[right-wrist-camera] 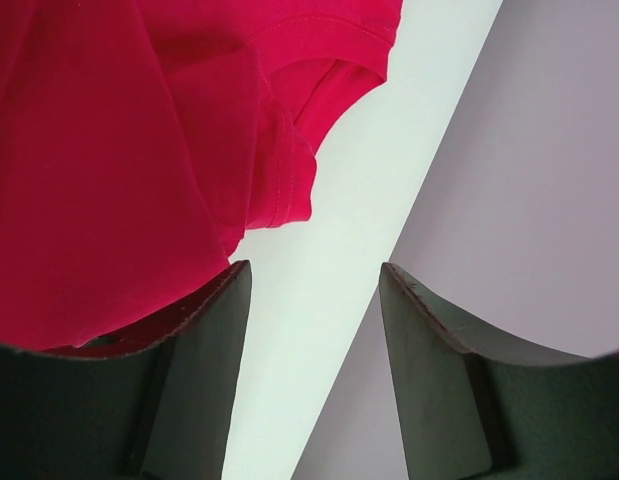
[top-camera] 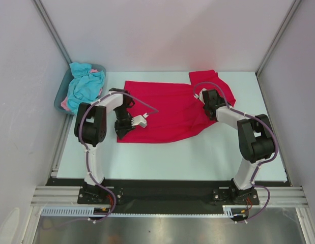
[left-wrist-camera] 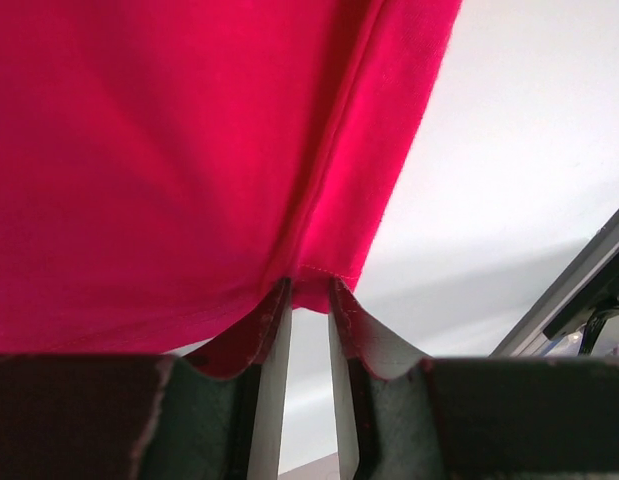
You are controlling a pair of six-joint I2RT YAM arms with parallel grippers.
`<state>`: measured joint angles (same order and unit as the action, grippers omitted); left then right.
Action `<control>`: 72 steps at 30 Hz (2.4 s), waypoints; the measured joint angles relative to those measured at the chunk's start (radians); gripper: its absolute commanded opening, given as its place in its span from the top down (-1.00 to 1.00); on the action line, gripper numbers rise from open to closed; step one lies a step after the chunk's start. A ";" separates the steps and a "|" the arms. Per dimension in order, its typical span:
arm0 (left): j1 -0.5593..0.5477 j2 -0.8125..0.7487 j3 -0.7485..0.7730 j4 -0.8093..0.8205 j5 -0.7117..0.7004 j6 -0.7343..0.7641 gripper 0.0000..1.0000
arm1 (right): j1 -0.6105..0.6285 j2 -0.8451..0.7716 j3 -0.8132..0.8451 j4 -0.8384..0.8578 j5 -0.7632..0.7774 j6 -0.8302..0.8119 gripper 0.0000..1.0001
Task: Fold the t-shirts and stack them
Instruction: Fold the tshirt
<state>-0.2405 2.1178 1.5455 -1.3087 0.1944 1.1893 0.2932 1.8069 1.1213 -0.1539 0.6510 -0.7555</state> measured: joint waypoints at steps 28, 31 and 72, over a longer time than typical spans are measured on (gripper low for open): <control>0.005 -0.186 0.070 0.145 0.029 -0.146 0.99 | 0.000 0.000 -0.002 0.003 0.015 -0.005 -0.18; 0.004 -0.270 0.046 0.171 0.031 -0.160 0.97 | 0.000 0.001 -0.002 0.003 0.015 -0.005 -0.18; 0.025 -0.293 -0.291 0.436 -0.023 -0.188 0.56 | 0.001 0.023 0.001 0.009 0.019 -0.009 -0.19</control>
<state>-0.2157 1.8244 1.2549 -0.8722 0.1719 1.0016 0.2939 1.8294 1.1225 -0.1448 0.6704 -0.7643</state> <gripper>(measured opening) 0.221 0.595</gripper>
